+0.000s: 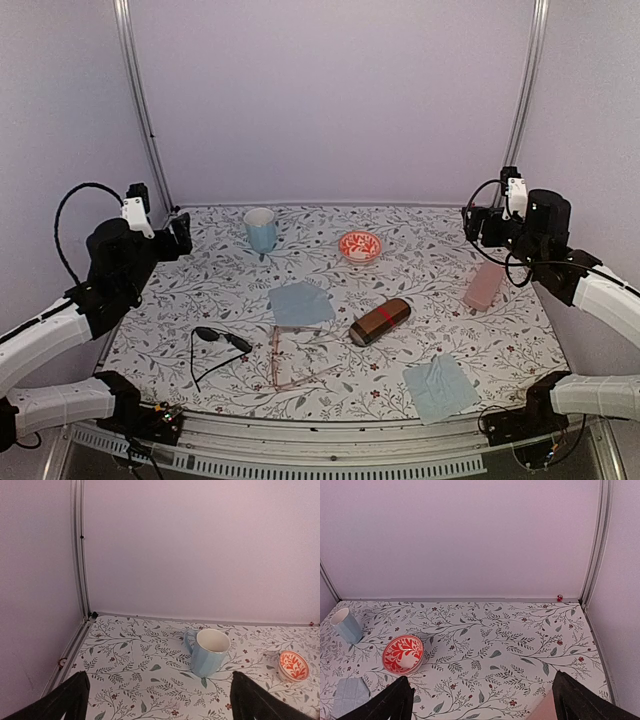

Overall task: Organize the sunglasses
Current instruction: Pick up the sunglasses case from the center of the board.

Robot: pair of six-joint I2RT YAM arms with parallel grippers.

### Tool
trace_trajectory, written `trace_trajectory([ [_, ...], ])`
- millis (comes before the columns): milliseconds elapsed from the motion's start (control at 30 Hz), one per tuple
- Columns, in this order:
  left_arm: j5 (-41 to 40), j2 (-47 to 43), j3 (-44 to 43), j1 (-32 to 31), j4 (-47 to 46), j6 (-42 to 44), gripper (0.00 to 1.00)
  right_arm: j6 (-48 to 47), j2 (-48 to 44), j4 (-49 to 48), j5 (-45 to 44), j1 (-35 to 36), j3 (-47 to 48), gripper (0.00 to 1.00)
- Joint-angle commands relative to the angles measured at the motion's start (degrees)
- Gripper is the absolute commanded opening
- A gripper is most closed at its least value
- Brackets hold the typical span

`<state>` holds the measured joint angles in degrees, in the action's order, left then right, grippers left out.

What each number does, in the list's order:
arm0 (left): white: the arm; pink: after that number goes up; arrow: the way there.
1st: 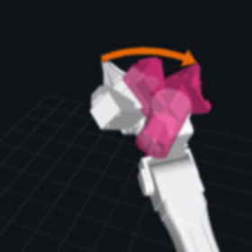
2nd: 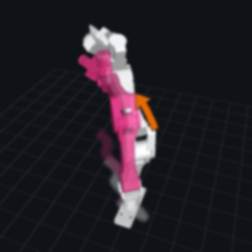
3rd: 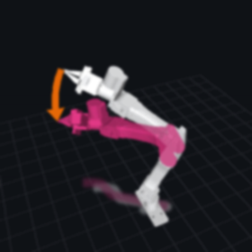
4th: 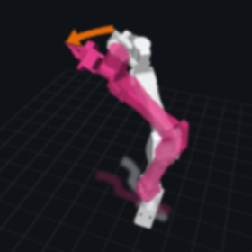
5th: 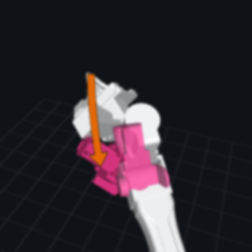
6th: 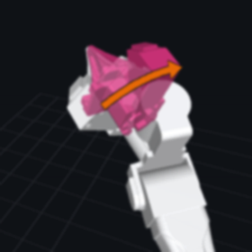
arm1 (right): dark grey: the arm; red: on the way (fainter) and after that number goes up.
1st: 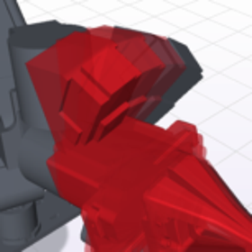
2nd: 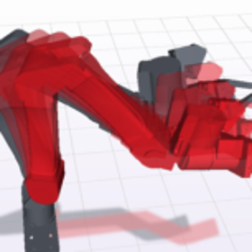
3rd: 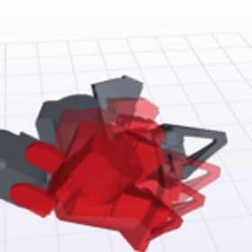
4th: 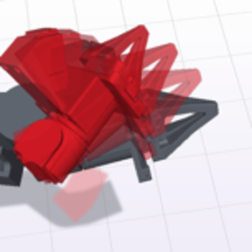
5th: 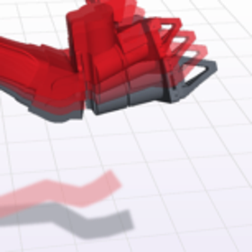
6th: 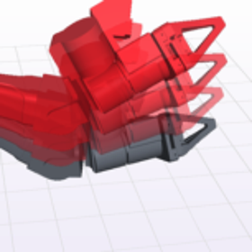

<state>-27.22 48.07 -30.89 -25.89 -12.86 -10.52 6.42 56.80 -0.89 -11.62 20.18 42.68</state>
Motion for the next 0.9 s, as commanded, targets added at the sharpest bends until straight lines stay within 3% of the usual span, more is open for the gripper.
trace_trajectory([
  [0,-0.7,-0.1,0.4,-0.8,-0.7,0.3,0.99,-0.4,-0.3,-0.4,0.6,0.1,1.2,0.99],
  [600,0.4,2.1,0.0,-1.5,-0.4,-0.3,0.99,-1.4,2.5,2.0,3.7,0.0,2.8,0.99],
  [867,2.8,7.3,0.2,-6.3,-3.8,1.1,0.99,-1.5,6.7,4.1,9.1,0.3,3.7,0.99],
])
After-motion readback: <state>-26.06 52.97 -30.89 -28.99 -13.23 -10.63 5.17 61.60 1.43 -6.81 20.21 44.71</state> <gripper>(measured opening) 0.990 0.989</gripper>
